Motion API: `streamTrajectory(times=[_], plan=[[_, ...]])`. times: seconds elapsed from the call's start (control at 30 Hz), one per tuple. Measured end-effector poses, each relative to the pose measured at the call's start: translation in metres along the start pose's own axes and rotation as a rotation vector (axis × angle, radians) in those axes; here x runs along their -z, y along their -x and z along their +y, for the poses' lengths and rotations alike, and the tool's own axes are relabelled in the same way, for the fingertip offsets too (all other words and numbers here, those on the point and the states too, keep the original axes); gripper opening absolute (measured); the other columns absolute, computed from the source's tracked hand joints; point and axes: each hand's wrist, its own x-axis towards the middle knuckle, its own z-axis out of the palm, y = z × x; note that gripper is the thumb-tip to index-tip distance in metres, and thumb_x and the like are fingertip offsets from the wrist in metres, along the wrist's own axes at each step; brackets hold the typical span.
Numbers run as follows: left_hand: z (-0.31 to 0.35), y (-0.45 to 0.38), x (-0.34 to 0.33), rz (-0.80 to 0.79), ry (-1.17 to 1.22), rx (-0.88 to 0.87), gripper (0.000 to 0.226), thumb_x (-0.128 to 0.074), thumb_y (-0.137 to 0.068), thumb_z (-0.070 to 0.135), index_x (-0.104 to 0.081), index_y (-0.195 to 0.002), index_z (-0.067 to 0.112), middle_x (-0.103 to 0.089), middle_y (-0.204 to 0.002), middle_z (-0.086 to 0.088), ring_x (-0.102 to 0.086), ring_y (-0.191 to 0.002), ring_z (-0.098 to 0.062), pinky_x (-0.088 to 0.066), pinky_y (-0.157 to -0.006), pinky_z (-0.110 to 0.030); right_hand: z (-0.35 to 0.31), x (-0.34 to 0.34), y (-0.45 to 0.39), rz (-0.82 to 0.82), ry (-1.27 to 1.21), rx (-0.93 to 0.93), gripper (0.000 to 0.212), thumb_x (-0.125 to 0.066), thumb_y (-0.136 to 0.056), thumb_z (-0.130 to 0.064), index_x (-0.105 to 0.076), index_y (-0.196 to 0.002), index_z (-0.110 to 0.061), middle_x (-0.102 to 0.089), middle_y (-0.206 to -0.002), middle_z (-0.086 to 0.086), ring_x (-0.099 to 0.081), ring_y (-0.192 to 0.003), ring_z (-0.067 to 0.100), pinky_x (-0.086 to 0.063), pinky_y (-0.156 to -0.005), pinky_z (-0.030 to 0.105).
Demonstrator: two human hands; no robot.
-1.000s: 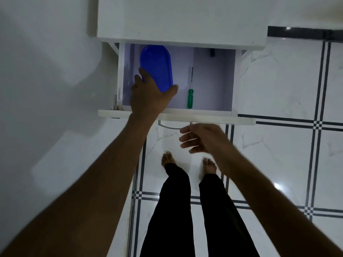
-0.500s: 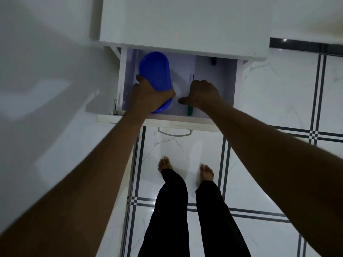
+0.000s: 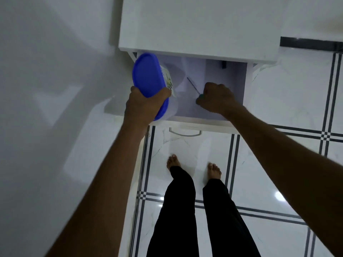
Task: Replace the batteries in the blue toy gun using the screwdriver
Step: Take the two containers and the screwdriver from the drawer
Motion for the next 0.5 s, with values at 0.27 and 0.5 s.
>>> streamTrajectory(times=[0.27,0.5], plan=[[-0.004,0.059,0.037,0.088,-0.076,-0.047,0.089,-0.07,-0.057,0.056,-0.04,-0.132,0.019,-0.053,-0.124,0.003,-0.057,-0.105,-0.02,-0.058,-0.082,-0.041,-0.024,0.003,0.146,0.174,-0.994,-0.118,0.028,-0.039,-0.103,-0.021,-0.063,-0.095,-0.009,-0.053,-0.068,0.002,-0.051,-0.062,0.015,-0.049,-0.059,0.03],[-0.024,0.09,0.037,0.133,-0.124,-0.029,0.105,-0.07,-0.057,0.06,-0.027,-0.144,0.019,-0.05,-0.132,0.001,-0.056,-0.112,-0.022,-0.058,-0.084,-0.046,-0.041,-0.047,0.171,0.088,-1.655,-0.595,0.031,-0.037,-0.106,-0.024,-0.063,-0.091,-0.017,-0.057,-0.111,0.007,-0.056,-0.113,0.02,-0.05,-0.101,0.035]])
